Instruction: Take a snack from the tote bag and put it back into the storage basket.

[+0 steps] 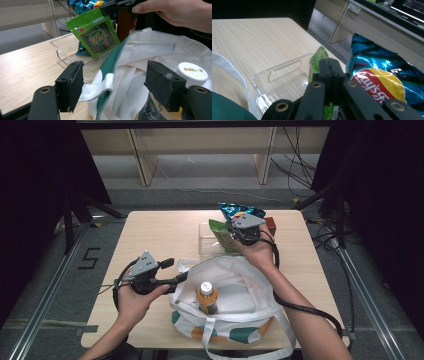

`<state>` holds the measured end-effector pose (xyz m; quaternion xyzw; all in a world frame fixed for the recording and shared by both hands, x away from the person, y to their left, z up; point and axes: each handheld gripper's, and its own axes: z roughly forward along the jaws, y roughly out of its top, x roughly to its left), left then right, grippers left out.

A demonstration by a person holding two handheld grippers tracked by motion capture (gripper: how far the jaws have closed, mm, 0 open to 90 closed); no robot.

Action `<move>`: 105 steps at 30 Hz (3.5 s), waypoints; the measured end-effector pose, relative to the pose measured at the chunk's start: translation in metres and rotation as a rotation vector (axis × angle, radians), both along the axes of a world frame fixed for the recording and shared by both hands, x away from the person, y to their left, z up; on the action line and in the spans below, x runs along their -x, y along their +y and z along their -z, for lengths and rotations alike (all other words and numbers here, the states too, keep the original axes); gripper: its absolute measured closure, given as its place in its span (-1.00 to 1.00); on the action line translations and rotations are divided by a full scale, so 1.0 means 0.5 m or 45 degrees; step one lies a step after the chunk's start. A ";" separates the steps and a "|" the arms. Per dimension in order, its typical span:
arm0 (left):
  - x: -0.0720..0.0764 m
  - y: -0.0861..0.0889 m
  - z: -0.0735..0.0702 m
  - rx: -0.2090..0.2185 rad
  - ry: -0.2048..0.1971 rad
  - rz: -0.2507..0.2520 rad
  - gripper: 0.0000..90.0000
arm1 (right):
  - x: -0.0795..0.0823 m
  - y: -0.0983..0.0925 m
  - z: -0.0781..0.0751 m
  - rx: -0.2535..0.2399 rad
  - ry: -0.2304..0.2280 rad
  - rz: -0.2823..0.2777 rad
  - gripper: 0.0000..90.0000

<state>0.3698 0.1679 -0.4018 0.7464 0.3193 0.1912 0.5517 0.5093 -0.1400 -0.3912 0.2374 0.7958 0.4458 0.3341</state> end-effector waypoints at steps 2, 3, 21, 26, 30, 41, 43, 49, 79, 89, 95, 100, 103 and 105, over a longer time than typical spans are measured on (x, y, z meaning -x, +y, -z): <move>0.000 0.000 0.000 -0.001 -0.003 0.003 -0.33 | 0.001 -0.003 -0.003 0.002 0.011 0.014 1.00; 0.000 -0.001 0.000 0.000 -0.003 0.003 -0.33 | 0.002 -0.005 -0.004 0.010 0.011 0.018 1.00; 0.001 -0.002 -0.002 -0.004 -0.003 0.005 -0.33 | 0.017 -0.038 -0.006 0.064 0.084 0.099 1.00; 0.001 -0.003 -0.001 -0.007 -0.004 0.007 -0.33 | 0.021 -0.048 -0.004 0.077 0.092 0.114 1.00; 0.001 -0.004 -0.002 -0.005 -0.005 0.005 -0.33 | 0.024 -0.055 -0.001 0.080 0.125 0.118 1.00; 0.001 -0.004 -0.002 -0.006 -0.008 0.007 -0.33 | 0.026 -0.069 0.004 0.085 0.109 0.139 1.00; 0.001 -0.004 -0.002 -0.008 -0.008 0.008 -0.33 | 0.028 -0.070 0.005 0.083 0.123 0.145 1.00; 0.001 -0.005 -0.002 -0.007 -0.007 0.008 -0.33 | 0.031 -0.078 0.010 0.087 0.164 0.151 0.98; 0.002 -0.007 -0.005 0.000 -0.010 0.009 -0.33 | 0.072 -0.106 -0.007 -0.105 0.189 0.142 0.37; 0.002 -0.002 -0.005 0.006 -0.017 0.006 -0.33 | 0.107 -0.141 -0.016 -0.164 0.185 0.139 0.25; 0.003 -0.002 0.000 0.025 -0.014 0.008 -0.33 | 0.133 -0.172 -0.024 -0.211 0.200 0.158 0.21; 0.003 0.001 -0.002 0.022 -0.014 -0.005 -0.33 | 0.150 -0.198 -0.028 -0.198 0.184 0.164 0.20; 0.003 0.000 -0.002 0.017 -0.017 -0.007 -0.33 | 0.156 -0.209 -0.023 -0.207 0.186 0.180 0.19; 0.004 -0.001 -0.001 0.016 -0.017 -0.006 -0.33 | 0.161 -0.214 -0.020 -0.216 0.177 0.192 0.19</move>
